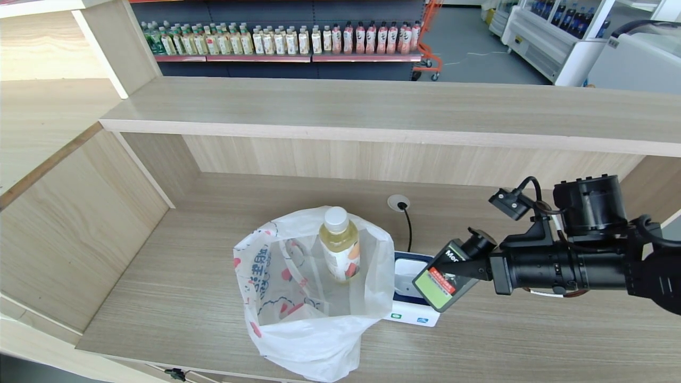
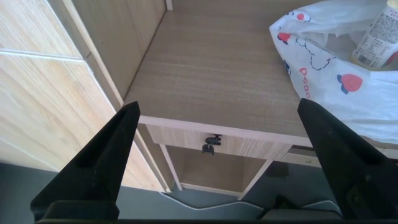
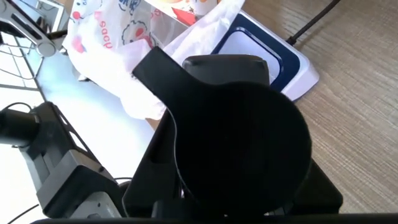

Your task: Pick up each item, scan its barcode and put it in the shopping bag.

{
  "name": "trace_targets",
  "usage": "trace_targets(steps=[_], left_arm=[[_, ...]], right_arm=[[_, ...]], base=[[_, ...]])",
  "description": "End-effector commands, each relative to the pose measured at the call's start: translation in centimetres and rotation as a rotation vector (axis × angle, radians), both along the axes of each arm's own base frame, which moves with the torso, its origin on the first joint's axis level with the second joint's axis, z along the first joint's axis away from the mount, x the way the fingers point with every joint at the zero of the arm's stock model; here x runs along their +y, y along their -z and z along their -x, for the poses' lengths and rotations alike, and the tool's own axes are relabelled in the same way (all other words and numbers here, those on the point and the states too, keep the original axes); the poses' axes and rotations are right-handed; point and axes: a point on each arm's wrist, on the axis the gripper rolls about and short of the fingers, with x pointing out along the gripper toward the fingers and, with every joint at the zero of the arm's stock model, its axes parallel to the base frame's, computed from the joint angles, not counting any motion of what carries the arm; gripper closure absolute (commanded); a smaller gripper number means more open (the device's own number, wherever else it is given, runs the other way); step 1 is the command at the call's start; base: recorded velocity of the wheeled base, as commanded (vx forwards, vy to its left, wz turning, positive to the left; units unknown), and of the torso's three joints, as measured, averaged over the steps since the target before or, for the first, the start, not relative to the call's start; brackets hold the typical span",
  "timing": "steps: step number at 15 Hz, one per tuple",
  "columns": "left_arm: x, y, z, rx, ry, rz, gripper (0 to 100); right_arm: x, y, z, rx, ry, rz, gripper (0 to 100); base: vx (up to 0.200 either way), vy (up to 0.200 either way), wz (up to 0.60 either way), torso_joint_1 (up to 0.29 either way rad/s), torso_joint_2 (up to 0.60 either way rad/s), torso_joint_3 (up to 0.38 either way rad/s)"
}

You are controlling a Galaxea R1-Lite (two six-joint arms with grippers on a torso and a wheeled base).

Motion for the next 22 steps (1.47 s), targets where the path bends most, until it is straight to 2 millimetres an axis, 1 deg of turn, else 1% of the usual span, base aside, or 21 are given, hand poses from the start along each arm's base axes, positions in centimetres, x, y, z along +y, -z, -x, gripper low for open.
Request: trace_targets(steps=[1,7,11,12,15,16,17,19,20,21,22], left_arm=[[0.0,0.0,0.0,-0.001,0.000,0.001,0],[0.0,0.0,0.0,-0.001,0.000,0.001,0],[0.0,0.0,0.0,-0.001,0.000,0.001,0],[0.0,0.0,0.0,-0.001,0.000,0.001,0],[0.0,0.0,0.0,-0.001,0.000,0.001,0],[0.0,0.0,0.0,-0.001,0.000,0.001,0],[0.0,0.0,0.0,0.001,0.000,0.001,0],[0.0,0.0,0.0,-0.001,0.000,0.001,0],[0.0,0.0,0.0,-0.001,0.000,0.001,0],[0.0,0.0,0.0,-0.001,0.000,0.001,0],[0.0,0.0,0.0,-0.001,0.000,0.001,0]], right_arm=[[0.7,0.6,-0.8,0.014,-0.015,0.001,100],[2.3,2.1,-2.6,-0.011,-0.038,-0.019,100],[2.7,2.5,-2.8,-0.001,-0.047,-0.016,100],[2.7,2.5,-2.8,-0.001,-0.050,-0.017,100],[2.7,1.2,-2.6,-0.040,-0.047,-0.035,100],[2.2,-1.5,-1.7,-0.101,-0.030,-0.079,100],[1.8,-3.7,-0.9,-0.139,-0.015,-0.117,100],[0.8,-8.9,1.7,-0.272,-0.009,-0.175,100],[0.3,-10.9,3.1,-0.305,-0.010,-0.182,100],[-0.1,-12.0,4.2,-0.330,-0.017,-0.166,100],[-0.3,-12.2,4.7,-0.359,-0.025,-0.134,100]], base=[[0.000,0.000,0.00,0.000,0.00,0.000],[0.000,0.000,0.00,0.000,0.00,0.000],[0.000,0.000,0.00,0.000,0.00,0.000],[0.000,0.000,0.00,0.000,0.00,0.000],[0.000,0.000,0.00,0.000,0.00,0.000],[0.000,0.000,0.00,0.000,0.00,0.000],[0.000,0.000,0.00,0.000,0.00,0.000],[0.000,0.000,0.00,0.000,0.00,0.000],[0.000,0.000,0.00,0.000,0.00,0.000],[0.000,0.000,0.00,0.000,0.00,0.000],[0.000,0.000,0.00,0.000,0.00,0.000]])
